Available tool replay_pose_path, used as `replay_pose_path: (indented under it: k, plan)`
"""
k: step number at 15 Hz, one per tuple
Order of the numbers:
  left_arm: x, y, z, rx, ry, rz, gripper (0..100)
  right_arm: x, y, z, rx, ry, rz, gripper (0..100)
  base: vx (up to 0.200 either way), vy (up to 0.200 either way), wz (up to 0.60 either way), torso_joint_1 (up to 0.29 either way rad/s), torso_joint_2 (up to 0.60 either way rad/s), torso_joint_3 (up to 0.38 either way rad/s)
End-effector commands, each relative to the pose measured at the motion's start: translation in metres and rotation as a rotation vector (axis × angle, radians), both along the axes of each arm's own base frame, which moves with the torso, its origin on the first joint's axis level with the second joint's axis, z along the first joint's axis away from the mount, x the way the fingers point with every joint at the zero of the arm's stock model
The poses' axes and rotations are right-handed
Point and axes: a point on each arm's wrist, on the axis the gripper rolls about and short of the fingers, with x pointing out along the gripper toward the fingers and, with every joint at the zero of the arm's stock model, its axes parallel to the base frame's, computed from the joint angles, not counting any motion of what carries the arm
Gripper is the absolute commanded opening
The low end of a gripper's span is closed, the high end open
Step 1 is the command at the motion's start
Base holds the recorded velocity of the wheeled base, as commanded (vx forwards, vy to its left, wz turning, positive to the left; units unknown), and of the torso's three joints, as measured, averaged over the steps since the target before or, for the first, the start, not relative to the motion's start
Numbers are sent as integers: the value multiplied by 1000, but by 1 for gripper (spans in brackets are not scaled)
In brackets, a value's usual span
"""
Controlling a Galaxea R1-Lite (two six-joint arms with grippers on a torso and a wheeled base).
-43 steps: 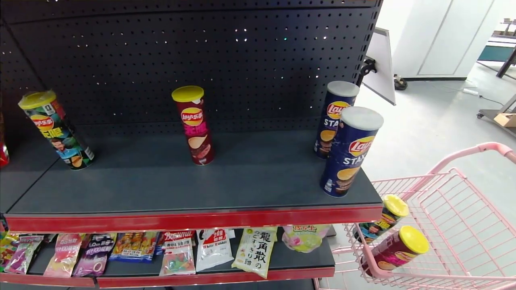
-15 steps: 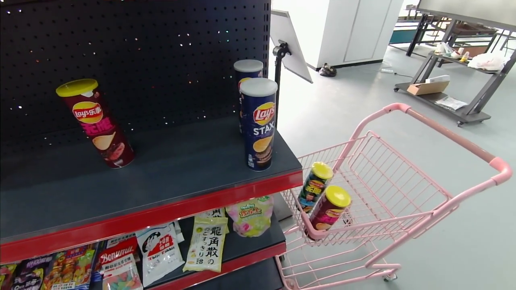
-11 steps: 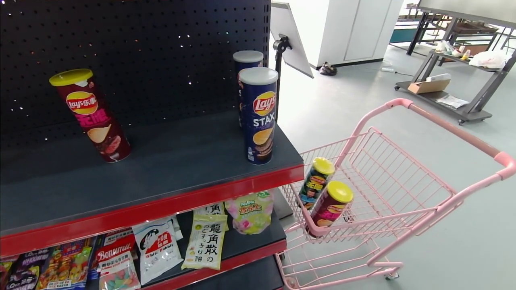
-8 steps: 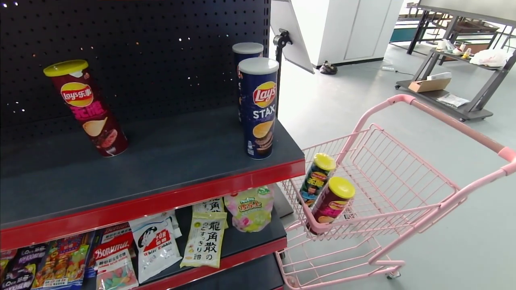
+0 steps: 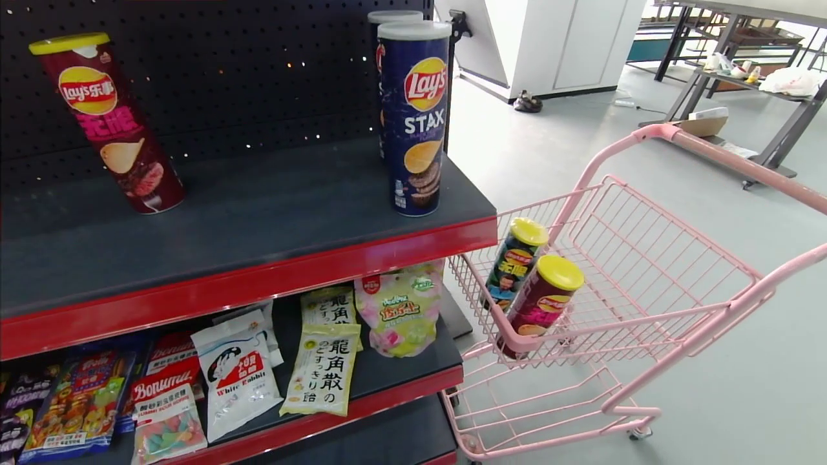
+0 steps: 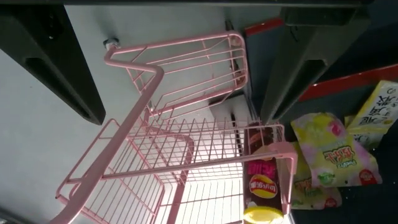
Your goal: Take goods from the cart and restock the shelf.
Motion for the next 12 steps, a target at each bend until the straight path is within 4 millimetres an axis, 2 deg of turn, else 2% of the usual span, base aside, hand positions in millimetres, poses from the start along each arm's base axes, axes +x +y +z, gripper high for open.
replay_pose_path:
  k: [1,4,8,9,10,11,12]
  plan:
    - [0,0,0,0,1,0,100,0,0,0,-1,1,1,100,0,0,0,-159,520,373]
    - [0,0,0,0,1,0,100,0,0,0,1,1,2,100,0,0,0,-144,515,380]
    - [0,0,0,0,1,0,100,2,0,1,-15,21,18,100,0,0,0,-38,162,122]
    - [0,0,0,0,1,0,100,0,0,22,-18,-22,37,100,0,0,0,0,0,0]
    - [0,0,0,0,1,1,100,30,1,125,56,10,62,100,0,0,0,0,0,0]
    - [0,0,0,0,1,0,100,54,3,159,93,33,104,100,0,0,0,0,0,0]
    - [0,0,0,0,1,0,100,76,7,165,84,98,182,100,0,0,0,0,0,0]
